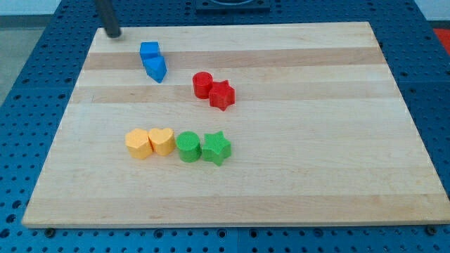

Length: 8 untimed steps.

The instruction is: Move the blue cube into the blue triangle

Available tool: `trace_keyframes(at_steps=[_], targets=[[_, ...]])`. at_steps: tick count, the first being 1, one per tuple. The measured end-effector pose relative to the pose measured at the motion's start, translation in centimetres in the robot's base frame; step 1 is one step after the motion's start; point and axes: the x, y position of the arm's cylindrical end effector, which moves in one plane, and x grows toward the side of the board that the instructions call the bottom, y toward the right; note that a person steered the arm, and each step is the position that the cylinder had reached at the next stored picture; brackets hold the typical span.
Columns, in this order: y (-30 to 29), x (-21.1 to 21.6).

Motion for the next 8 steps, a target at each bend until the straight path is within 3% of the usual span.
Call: trace_keyframes(at_steps=[1, 5, 8], targets=[[4.5, -0.1], [5.9, 7.7], [5.7, 8.5]])
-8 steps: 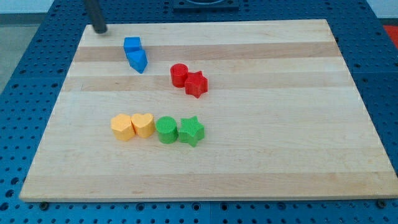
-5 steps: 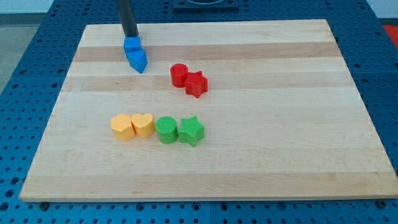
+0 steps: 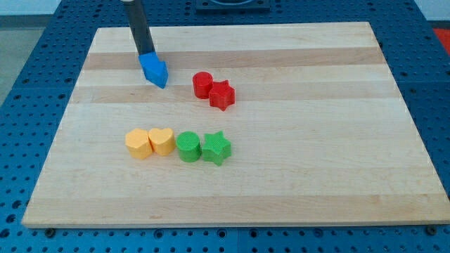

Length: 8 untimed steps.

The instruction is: Move the blue cube into the blue triangle

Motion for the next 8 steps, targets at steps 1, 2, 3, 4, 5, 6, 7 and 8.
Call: trace_keyframes(at_steps=[1, 2, 3, 4, 5, 6, 7, 8], targets=[[0.0, 0.7], [-2.1, 0.8], [-4.7, 1.1], [-5.4, 3.8], [-5.2, 6.8], [-2.8, 9.1], [0.6, 9.2], [2.6, 8.8]])
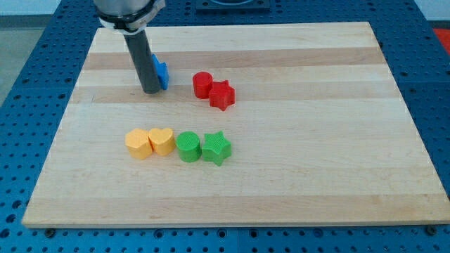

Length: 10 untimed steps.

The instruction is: Move the blue cube into the blue triangle

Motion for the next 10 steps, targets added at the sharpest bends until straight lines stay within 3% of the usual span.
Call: trace_keyframes(at_steps=[2, 4, 6, 10], targets=[[-1.2, 0.3], [-8.0, -0.2], [-6.8, -4.2], [-3.0, -2.4]])
